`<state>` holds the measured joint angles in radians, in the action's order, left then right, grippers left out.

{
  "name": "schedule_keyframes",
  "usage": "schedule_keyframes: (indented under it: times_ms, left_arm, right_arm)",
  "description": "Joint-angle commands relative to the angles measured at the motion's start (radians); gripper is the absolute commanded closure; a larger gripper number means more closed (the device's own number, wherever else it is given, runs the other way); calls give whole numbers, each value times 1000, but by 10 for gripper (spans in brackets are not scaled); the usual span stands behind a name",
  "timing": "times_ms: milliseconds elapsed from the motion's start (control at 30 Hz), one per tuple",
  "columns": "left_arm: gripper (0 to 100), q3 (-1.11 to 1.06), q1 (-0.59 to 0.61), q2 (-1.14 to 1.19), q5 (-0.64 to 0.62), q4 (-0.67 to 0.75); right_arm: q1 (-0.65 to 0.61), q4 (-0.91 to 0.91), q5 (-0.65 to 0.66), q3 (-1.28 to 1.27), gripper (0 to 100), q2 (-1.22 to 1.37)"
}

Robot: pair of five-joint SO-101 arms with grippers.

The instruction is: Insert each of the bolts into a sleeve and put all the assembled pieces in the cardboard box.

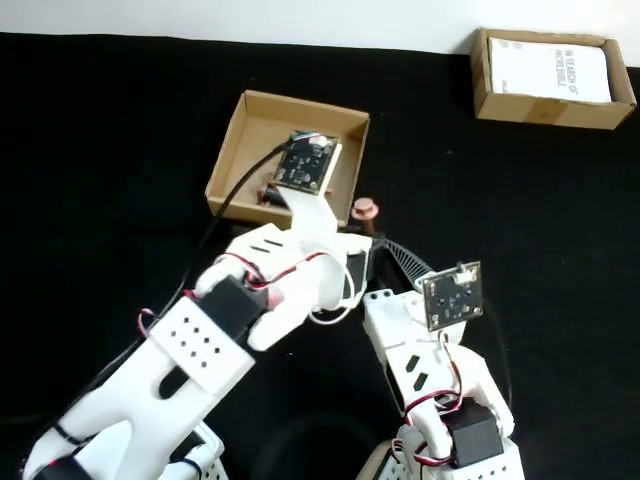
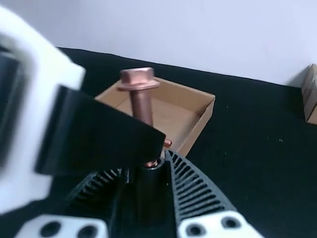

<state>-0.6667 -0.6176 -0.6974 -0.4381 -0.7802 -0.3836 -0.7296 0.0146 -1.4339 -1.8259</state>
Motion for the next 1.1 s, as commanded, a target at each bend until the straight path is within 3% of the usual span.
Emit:
schedule_keyframes:
  times_ms: [0, 100, 167, 400, 567, 667, 800, 933, 1067]
  left_arm:
    - [812, 7, -10, -74, -5, -49]
    - [710, 8, -10, -90, -5, -127]
    - [710, 12, -8, -96, -3, -173]
    - [791, 27, 51, -124, 0, -288]
    - [909, 111, 124, -295, 2, -325]
    - [992, 163, 124, -424, 110, -325]
    - [992, 168, 140, -565, 247, -304]
    - [992, 84, 305, -680, 344, -298]
    - [991, -90, 519, -806, 359, -295]
  right_arm:
    - [41, 24, 6, 16, 992, -7]
    - [41, 24, 8, 16, 992, -7]
    - [41, 24, 8, 16, 992, -7]
    - [44, 22, 8, 22, 992, -7]
    - [137, 24, -20, 54, 992, 4]
    - [156, 21, -84, 58, 992, 4]
    - [151, 27, -91, 119, 992, 44]
    - [157, 25, -92, 317, 992, 251]
    - [156, 21, -92, 588, 992, 564]
